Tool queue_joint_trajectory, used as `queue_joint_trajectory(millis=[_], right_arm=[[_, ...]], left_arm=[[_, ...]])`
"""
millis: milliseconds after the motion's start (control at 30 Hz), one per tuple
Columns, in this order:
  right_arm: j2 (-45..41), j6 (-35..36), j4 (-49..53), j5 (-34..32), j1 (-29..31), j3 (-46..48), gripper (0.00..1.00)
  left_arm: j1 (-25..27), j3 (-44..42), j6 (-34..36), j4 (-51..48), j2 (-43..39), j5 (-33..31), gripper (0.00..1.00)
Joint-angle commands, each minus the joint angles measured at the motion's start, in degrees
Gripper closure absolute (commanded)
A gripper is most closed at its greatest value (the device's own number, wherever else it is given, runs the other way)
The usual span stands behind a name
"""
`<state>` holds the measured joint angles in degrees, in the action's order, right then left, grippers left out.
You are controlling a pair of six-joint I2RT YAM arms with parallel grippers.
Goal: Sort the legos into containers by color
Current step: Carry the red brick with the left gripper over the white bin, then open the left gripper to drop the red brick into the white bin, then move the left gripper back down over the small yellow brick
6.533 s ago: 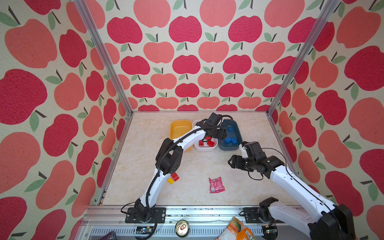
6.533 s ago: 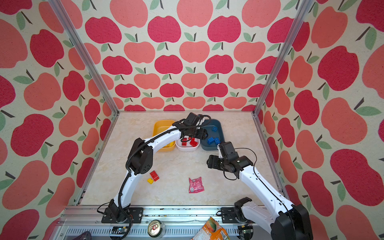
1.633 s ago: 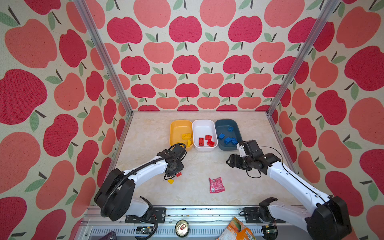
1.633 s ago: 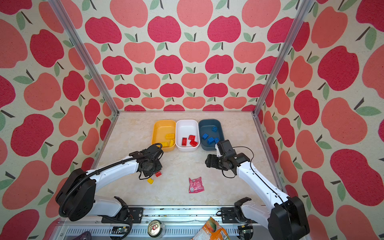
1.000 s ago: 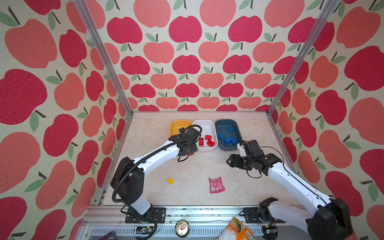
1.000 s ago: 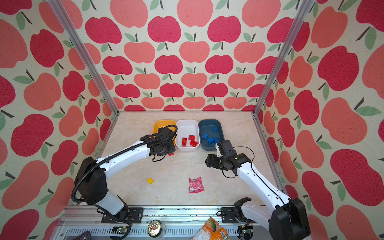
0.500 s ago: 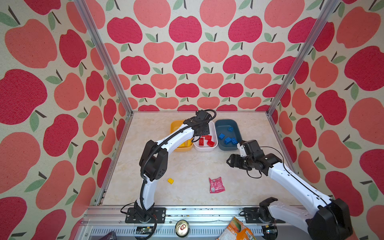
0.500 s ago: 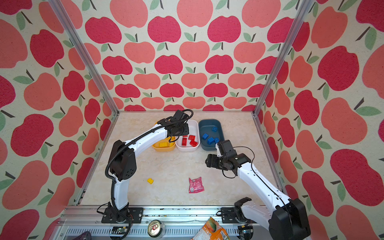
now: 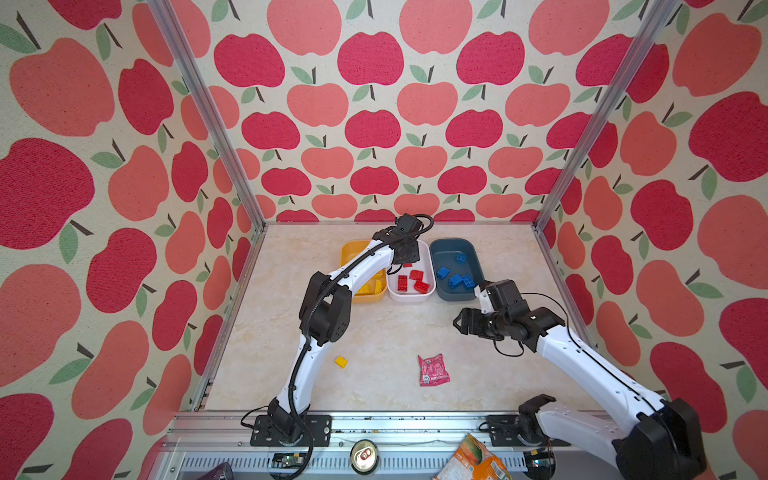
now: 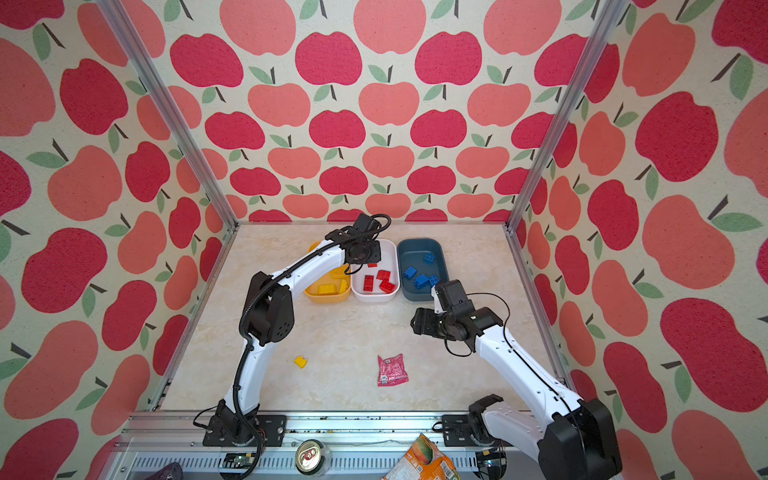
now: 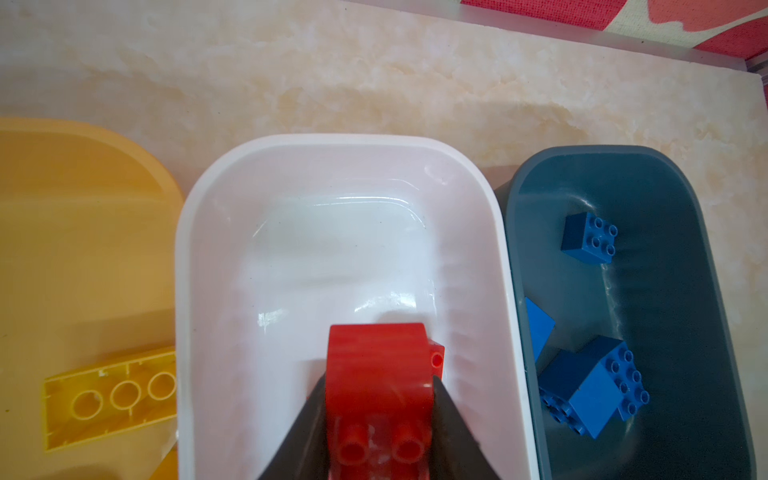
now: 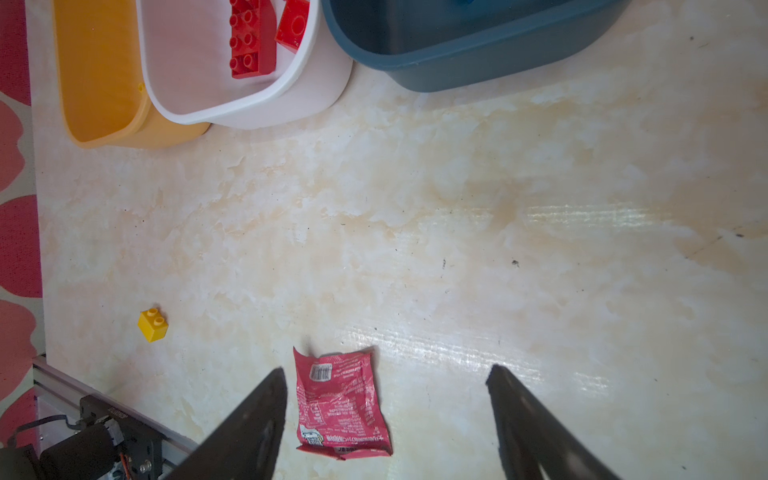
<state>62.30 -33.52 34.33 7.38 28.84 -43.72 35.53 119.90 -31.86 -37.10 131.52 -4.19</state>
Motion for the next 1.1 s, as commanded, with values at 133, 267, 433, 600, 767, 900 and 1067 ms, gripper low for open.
queue_joint_trajectory(millis=[133,267,433,600,767,900,1067], right_arm=[[-0.9,0.3,0.8,-0.8,-0.2,-1.0,0.21],[-0.8,0.2,0.7,-0.7,-0.1,-1.0,0.21],[-0.9,0.2,0.7,-0.7,-0.2,-1.2,0.21],[-1.0,0.3,0.9,-0.7,-0.2,-1.3,0.21],[-0.7,0.3,0.8,-0.7,-0.1,-1.3,0.21],[-0.5,0.3,0.6,-0.5,-0.1,-1.2,0.21],[-0.4,0.4,0.7,-0.3,-0.1,-1.2,0.21]], left_arm=[[0.1,0.6,0.7,-0.7,-0.1,0.5,0.50],[0.3,-1.3,0.5,0.4,-1.4,0.5,0.45],[0.4,-3.4,0.2,1.3,-3.3,0.3,0.44],[0.5,-8.5,-1.1,3.5,-7.2,0.3,0.42],[0.7,-17.7,-3.6,6.9,-13.5,0.2,0.41],[0.9,-25.8,-6.4,8.9,-19.7,-0.5,0.41],[1.1,-36.0,-10.5,9.8,-27.9,-1.1,0.41]])
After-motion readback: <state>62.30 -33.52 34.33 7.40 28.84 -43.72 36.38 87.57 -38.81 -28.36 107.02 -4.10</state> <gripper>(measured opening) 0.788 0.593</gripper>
